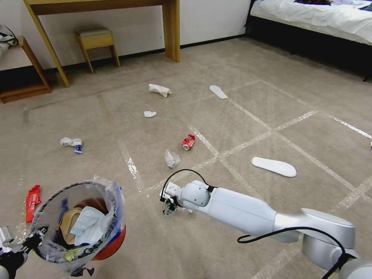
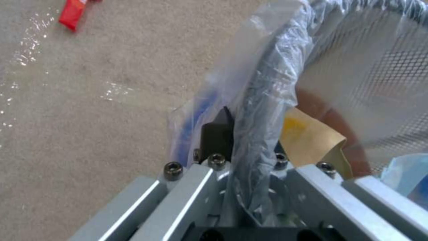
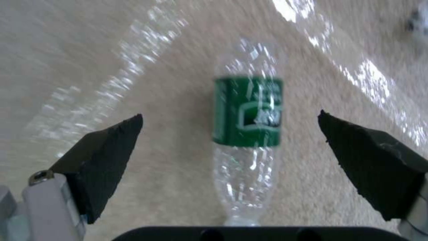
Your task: Pick up the trash bin and place the garbage on the floor into it.
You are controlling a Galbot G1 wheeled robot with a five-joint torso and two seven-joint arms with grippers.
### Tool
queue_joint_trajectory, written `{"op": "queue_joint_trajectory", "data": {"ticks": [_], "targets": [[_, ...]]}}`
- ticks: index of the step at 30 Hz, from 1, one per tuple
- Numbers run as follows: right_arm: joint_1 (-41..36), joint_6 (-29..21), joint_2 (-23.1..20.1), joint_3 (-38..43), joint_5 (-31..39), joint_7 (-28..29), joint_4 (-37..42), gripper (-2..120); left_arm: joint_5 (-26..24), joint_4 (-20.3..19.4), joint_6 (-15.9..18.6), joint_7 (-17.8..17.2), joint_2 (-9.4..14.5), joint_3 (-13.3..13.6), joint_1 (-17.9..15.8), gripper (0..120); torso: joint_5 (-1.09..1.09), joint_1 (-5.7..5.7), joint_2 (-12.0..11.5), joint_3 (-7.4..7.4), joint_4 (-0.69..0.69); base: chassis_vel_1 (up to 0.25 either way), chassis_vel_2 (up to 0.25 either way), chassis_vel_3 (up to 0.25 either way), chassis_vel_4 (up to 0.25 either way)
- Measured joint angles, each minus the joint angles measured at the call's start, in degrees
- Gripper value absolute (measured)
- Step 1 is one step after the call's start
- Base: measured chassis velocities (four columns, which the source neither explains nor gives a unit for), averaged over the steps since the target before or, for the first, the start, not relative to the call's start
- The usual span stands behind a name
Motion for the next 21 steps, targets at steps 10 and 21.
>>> {"op": "queue_joint_trajectory", "data": {"ticks": [10, 21], "targets": [[-3.2, 4.3, 0.8, 1.9, -3.4, 0.2, -6.1, 100, 0.6, 0.0, -0.2, 0.1, 0.0, 0.4, 0.1, 1, 0.01, 0.0, 0.0, 0.0, 0.01, 0.0, 0.0, 0.0, 0.0], [-5.8, 9.7, 2.4, 2.8, -3.8, 3.3, -11.5, 86, 1.4, 0.0, -0.5, 0.4, -0.4, 0.8, 0.6, 1, 0.01, 0.0, 0.0, 0.0, 0.02, 0.0, 0.0, 0.0, 0.0]]}}
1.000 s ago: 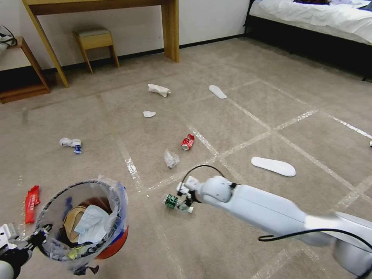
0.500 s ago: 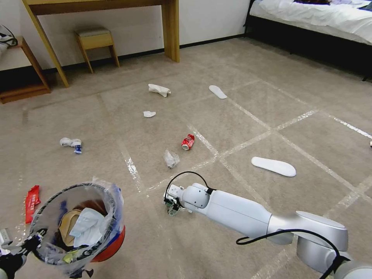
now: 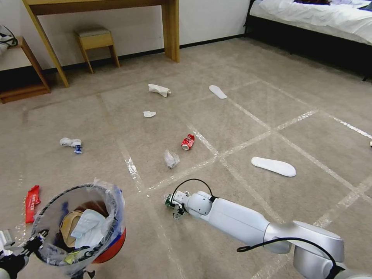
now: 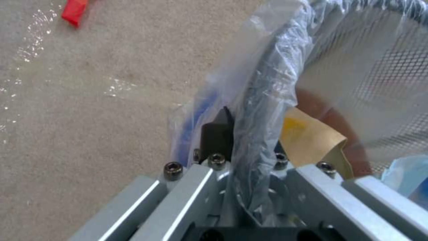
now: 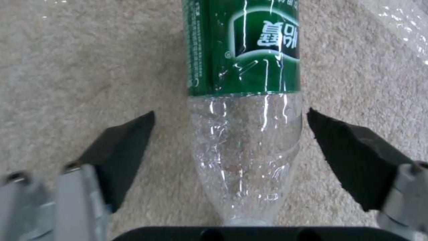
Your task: Pick up the trash bin and place the garbage on the floor into it.
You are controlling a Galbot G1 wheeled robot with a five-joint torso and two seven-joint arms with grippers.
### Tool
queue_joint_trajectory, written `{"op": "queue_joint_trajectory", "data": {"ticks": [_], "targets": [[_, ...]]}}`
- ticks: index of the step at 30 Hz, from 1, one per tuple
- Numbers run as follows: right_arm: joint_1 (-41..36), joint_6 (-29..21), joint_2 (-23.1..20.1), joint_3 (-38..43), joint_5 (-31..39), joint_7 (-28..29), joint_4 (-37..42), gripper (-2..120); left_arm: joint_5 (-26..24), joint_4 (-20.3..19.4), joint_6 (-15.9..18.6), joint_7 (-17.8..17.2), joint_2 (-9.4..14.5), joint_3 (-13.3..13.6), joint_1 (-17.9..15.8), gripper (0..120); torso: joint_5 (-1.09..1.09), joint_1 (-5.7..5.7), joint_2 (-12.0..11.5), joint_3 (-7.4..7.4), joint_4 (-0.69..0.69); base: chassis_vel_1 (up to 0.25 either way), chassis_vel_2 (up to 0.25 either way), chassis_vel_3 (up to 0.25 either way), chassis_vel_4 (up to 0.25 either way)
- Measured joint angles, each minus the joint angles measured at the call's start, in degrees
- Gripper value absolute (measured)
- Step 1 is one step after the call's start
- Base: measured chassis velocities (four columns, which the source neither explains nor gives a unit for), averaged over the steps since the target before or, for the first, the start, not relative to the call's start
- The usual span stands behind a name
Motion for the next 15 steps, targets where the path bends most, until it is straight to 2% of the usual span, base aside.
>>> {"op": "queue_joint_trajectory", "data": {"ticks": [1, 3, 4, 6, 7, 10, 11, 13, 15], "targets": [[0.0, 0.0, 0.0, 0.0, 0.0, 0.0, 0.0, 86, 0.0, 0.0, 0.0, 0.0, 0.0, 0.0, 0.0, 1, 0.0, 0.0, 0.0, 0.0, 0.0, 0.0, 0.0, 0.0, 0.0], [-0.2, 0.6, 0.1, 0.1, 0.0, 0.3, -0.2, 75, 0.0, 0.0, -0.1, 0.1, 0.1, -0.1, 0.0, 1, 0.0, 0.0, 0.0, 0.0, 0.0, 0.0, 0.0, 0.0, 0.0], [-0.2, 0.6, 0.1, 0.1, 0.0, 0.3, -0.2, 75, 0.0, 0.0, -0.1, 0.1, 0.1, -0.1, 0.0, 1, 0.0, 0.0, 0.0, 0.0, 0.0, 0.0, 0.0, 0.0, 0.0], [-0.4, 0.9, 0.1, 0.1, 0.1, 0.5, -0.3, 63, 0.0, 0.1, -0.2, 0.1, 0.3, -0.1, 0.0, 1, 0.0, 0.0, 0.0, 0.0, 0.0, 0.0, 0.0, 0.0, 0.0], [-0.4, 0.9, 0.1, 0.1, 0.1, 0.5, -0.3, 63, 0.0, 0.1, -0.2, 0.1, 0.3, -0.1, 0.0, 1, 0.0, 0.0, 0.0, 0.0, 0.0, 0.0, 0.0, 0.0, 0.0], [-0.6, 1.2, 0.0, 0.3, 0.2, 0.7, -0.3, 49, 0.0, 0.4, -0.2, 0.2, 0.6, -0.1, 0.0, 1, 0.0, 0.0, 0.0, 0.0, 0.0, 0.0, 0.0, 0.0, 0.0], [-0.6, 1.2, 0.0, 0.3, 0.2, 0.7, -0.3, 49, 0.0, 0.4, -0.2, 0.2, 0.6, -0.1, 0.0, 1, 0.0, 0.0, 0.0, 0.0, 0.0, 0.0, 0.0, 0.0, 0.0], [-0.8, 1.5, -0.1, 0.4, 0.3, 0.8, -0.3, 39, 0.0, 0.5, -0.2, 0.3, 0.7, 0.0, -0.1, 1, 0.0, 0.0, 0.0, 0.0, 0.0, 0.0, 0.0, 0.0, 0.0], [-1.1, 1.8, -0.2, 0.5, 0.3, 1.0, -0.2, 36, 0.0, 0.6, -0.2, 0.3, 0.8, 0.1, -0.2, 1, 0.0, 0.0, 0.0, 0.0, 0.0, 0.0, 0.0, 0.0, 0.0]]}}
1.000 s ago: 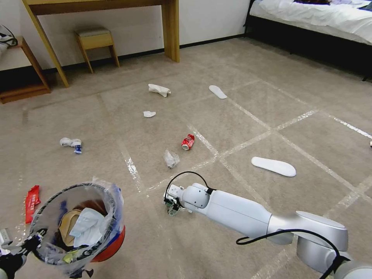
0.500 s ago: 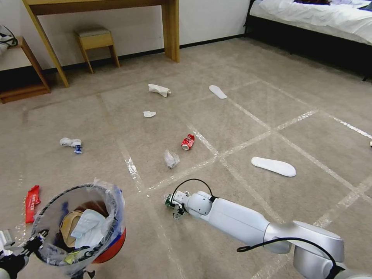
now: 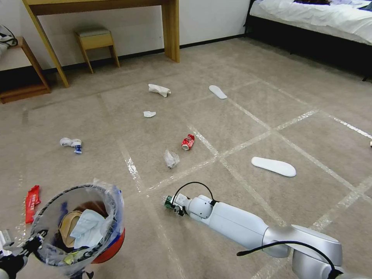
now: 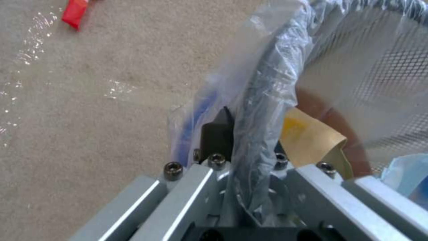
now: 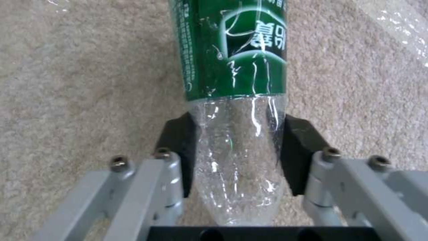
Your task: Pick up the trash bin and place the garbage on the floor into it.
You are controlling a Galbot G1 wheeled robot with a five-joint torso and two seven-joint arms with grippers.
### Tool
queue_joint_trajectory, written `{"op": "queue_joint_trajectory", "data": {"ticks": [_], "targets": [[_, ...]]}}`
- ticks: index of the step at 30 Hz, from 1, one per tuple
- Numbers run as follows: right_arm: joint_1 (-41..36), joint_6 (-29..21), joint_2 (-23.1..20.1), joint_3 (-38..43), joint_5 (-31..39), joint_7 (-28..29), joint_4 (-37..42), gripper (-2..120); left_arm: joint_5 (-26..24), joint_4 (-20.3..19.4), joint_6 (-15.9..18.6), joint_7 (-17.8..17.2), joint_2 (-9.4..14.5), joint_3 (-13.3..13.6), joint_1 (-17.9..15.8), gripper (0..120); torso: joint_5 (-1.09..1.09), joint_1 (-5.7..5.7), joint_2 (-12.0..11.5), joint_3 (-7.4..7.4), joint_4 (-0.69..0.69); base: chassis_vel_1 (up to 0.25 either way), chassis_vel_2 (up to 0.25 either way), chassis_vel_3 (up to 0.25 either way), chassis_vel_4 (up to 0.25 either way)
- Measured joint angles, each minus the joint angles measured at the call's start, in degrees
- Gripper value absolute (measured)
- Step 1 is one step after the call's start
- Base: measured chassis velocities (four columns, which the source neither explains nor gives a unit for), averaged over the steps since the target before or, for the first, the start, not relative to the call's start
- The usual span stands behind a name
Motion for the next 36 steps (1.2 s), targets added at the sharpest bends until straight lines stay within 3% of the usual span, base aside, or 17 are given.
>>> {"op": "queue_joint_trajectory", "data": {"ticks": [7, 11, 13, 16, 17, 20, 26, 31, 32, 36], "targets": [[-1.1, 0.2, -2.7, 3.5, 2.5, 1.8, 6.2, 20, 0.0, -0.1, 0.0, -0.2, 0.6, 0.7, -0.4, 1, 0.0, 0.0, 0.0, 0.01, 0.0, 0.0, 0.0, 0.0, 0.0], [-1.5, 0.5, -5.1, 6.4, 3.2, 2.8, 10.8, 20, 0.0, -0.6, 0.1, -0.5, 1.1, 1.2, -0.7, 1, 0.01, 0.0, 0.0, 0.01, 0.01, 0.0, 0.0, 0.0, 0.0], [-1.5, 1.4, -7.1, 8.2, 3.3, 3.7, 13.8, 20, -0.2, -0.9, 0.2, -0.7, 1.4, 1.7, -0.9, 1, 0.0, 0.0, 0.0, 0.01, 0.0, 0.0, 0.0, 0.0, 0.0], [-1.7, 4.2, -13.7, 14.5, 4.7, 5.5, 22.2, 20, -1.1, -2.0, 0.6, -1.7, 2.7, 3.6, -2.0, 1, 0.0, 0.0, 0.0, 0.01, -0.03, 0.0, 0.0, 0.0, 0.0], [-1.7, 4.2, -13.7, 14.5, 4.7, 5.5, 22.2, 20, -1.1, -2.0, 0.6, -1.7, 2.7, 3.6, -2.0, 1, 0.0, 0.0, 0.0, 0.01, -0.03, 0.0, 0.0, 0.0, 0.0], [-2.7, 5.9, -19.1, 22.2, 8.2, 6.2, 32.3, 20, -2.3, -3.1, 1.4, -2.6, 4.3, 6.4, -3.1, 1, 0.0, 0.0, 0.0, 0.01, -0.01, 0.0, 0.0, 0.0, 0.0], [-4.5, 8.5, -23.3, 29.3, 12.6, 6.5, 43.2, 20, -2.3, -3.6, 1.7, -3.0, 6.1, 9.3, -4.4, 1, 0.0, 0.0, 0.0, 0.0, -0.01, 0.0, 0.0, 0.0, 0.0], [-4.9, 9.7, -26.5, 35.0, 22.8, 7.1, 55.8, 20, -2.5, -3.7, 1.7, -3.4, 8.2, 11.9, -5.7, 1, 0.01, 0.0, 0.0, 0.0, -0.02, 0.0, 0.0, 0.0, 0.0], [-4.9, 9.7, -26.5, 35.0, 22.8, 7.1, 55.8, 20, -2.5, -3.7, 1.7, -3.4, 8.2, 11.9, -5.7, 1, 0.01, 0.0, 0.0, 0.0, -0.02, 0.0, 0.0, 0.0, 0.0], [-0.4, 9.6, -25.3, 32.2, 34.2, 10.7, 64.6, 20, -2.8, -3.9, 1.8, -3.6, 9.0, 13.1, -6.6, 1, -0.01, 0.0, 0.0, 0.0, 0.0, 0.0, 0.0, 0.0, 0.0]]}}
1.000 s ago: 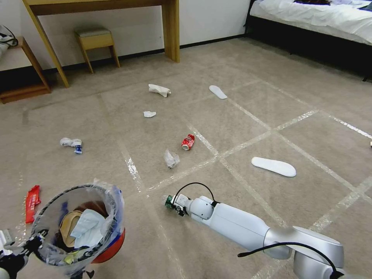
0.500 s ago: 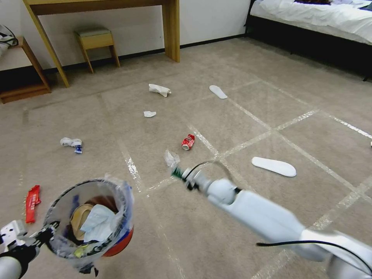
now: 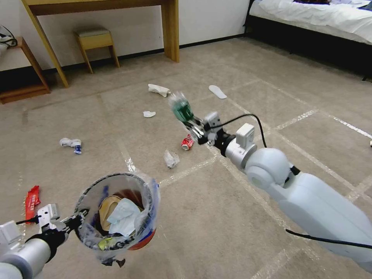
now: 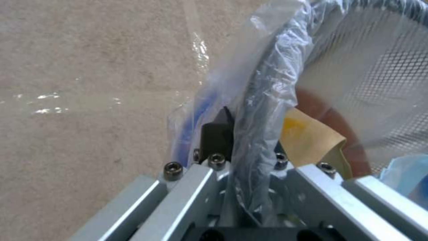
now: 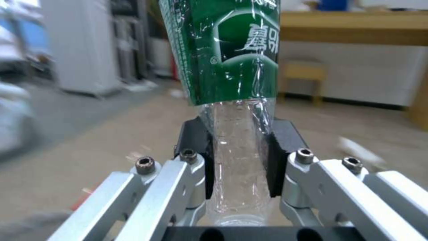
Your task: Pick up the trash bin and place the garbage on the floor into it.
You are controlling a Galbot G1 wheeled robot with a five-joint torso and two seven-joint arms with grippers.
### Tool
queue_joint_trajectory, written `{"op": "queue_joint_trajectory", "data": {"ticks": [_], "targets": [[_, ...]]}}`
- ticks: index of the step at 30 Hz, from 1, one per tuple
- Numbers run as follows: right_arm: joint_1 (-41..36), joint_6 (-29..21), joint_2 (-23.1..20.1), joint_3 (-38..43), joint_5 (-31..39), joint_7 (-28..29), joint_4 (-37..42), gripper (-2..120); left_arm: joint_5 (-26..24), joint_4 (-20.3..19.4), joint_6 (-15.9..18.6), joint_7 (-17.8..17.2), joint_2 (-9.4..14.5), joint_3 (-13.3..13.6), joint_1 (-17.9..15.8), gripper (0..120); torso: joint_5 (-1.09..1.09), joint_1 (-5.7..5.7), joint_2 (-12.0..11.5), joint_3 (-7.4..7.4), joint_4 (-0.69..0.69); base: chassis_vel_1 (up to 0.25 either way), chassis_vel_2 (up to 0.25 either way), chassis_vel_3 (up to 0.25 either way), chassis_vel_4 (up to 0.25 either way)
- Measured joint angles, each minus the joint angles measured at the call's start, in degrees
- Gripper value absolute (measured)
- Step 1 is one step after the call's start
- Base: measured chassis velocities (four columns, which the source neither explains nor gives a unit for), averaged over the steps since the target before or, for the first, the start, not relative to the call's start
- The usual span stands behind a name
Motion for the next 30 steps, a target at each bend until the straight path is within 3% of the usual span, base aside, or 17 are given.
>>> {"op": "queue_joint_trajectory", "data": {"ticks": [7, 15, 22, 30], "targets": [[7.4, -0.4, 3.9, -6.8, 5.1, 3.0, 1.2, 20, -0.5, -0.3, 0.1, -0.2, 0.4, 0.2, -0.3, 1, -0.01, 0.0, 0.0, 0.0, 0.02, 0.0, 0.0, 0.0, 0.0], [13.0, 3.2, 8.8, -16.7, 6.4, 3.0, -3.0, 20, -1.2, -0.6, 0.1, -0.4, 0.8, -0.1, 0.0, 1, -0.01, 0.0, 0.0, 0.0, -0.01, 0.0, 0.0, 0.0, 0.0], [13.3, 4.0, 11.5, -21.5, 5.6, 2.6, -6.4, 20, -1.4, -0.4, 0.1, -0.5, 0.9, 0.0, -0.5, 1, -0.01, 0.0, 0.0, 0.01, 0.0, 0.0, 0.0, 0.0, 0.0], [12.1, 5.3, 11.8, -26.9, 3.9, 2.4, -8.9, 20, -1.8, -0.2, 0.1, -0.6, 1.1, 0.0, -1.0, 1, -0.01, 0.0, 0.0, 0.01, -0.01, 0.0, 0.0, 0.0, 0.0]]}}
